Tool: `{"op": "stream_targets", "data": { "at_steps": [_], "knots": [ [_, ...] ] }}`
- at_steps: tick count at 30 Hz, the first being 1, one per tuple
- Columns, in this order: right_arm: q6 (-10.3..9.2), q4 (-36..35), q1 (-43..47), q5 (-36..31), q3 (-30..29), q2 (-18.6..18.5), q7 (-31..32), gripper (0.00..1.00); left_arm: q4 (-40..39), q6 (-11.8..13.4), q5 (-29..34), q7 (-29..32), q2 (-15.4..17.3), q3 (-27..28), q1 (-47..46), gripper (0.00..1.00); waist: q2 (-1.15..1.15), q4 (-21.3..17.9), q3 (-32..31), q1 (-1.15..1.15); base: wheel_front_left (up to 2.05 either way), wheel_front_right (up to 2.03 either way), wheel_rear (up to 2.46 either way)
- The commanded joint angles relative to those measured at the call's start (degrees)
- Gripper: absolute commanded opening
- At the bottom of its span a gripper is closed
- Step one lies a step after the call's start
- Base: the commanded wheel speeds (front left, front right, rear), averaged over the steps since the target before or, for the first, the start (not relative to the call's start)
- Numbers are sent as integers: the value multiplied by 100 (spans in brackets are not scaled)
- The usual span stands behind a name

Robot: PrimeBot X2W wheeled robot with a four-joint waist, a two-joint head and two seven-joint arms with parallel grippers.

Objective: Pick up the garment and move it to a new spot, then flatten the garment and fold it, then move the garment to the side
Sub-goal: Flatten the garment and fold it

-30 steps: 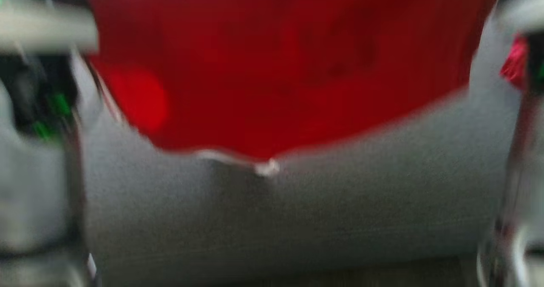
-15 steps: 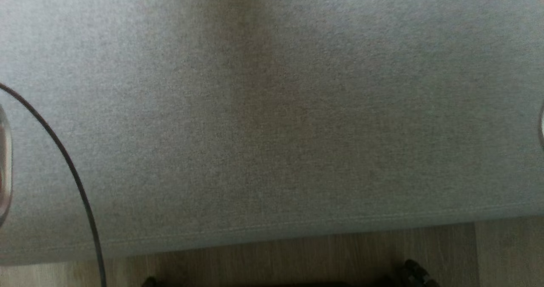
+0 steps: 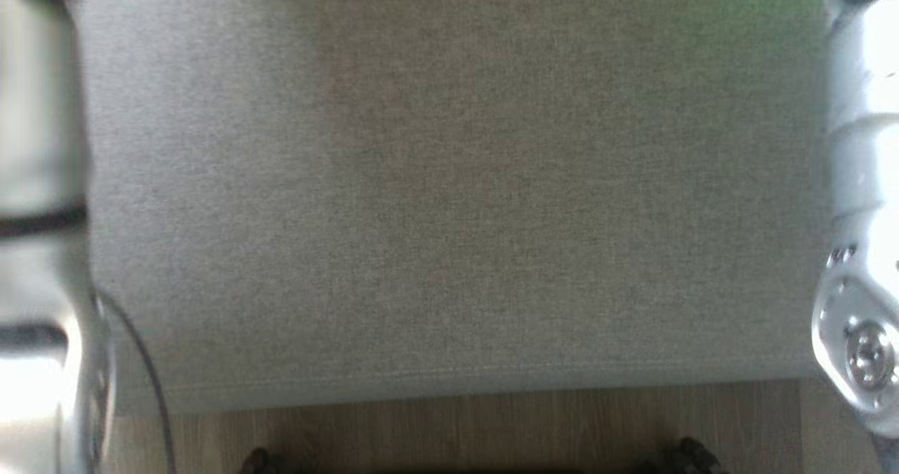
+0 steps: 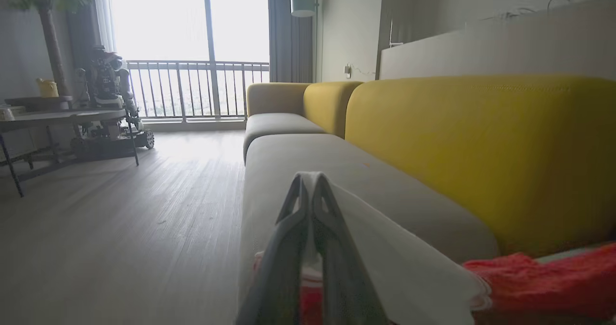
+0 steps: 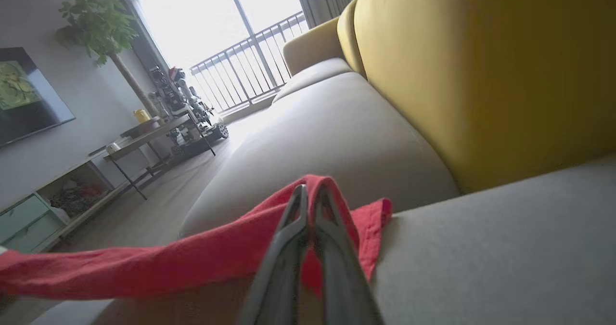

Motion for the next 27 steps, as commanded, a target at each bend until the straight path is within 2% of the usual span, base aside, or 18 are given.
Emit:
{"op": "stream_targets", "data": {
  "at_steps": [1,8,12,19,27],
  "knots": [
    [-1,-15,20,250,95,4,-4,0,-280,-26,53,-26,413,67,274,0,0,38,-224,0,0,0,0],
    [-1,836,880,965,373,-121,243,0,-234,-52,38,-26,699,-137,1882,0,0,26,-929,0,0,0,0],
    [-1,1111,1275,1112,826,-137,586,0,-134,-55,145,-27,980,-320,2598,0,0,-12,-1320,0,0,0,0],
    [-1,1345,1762,1073,1523,-270,883,0,87,-57,210,-27,1282,-606,3343,0,0,1,-1774,0,0,0,0],
    [-1,1681,2167,615,2404,-617,1000,0,331,-57,44,15,1534,-1227,3970,0,0,24,-2229,0,0,0,0]
  ]
}}
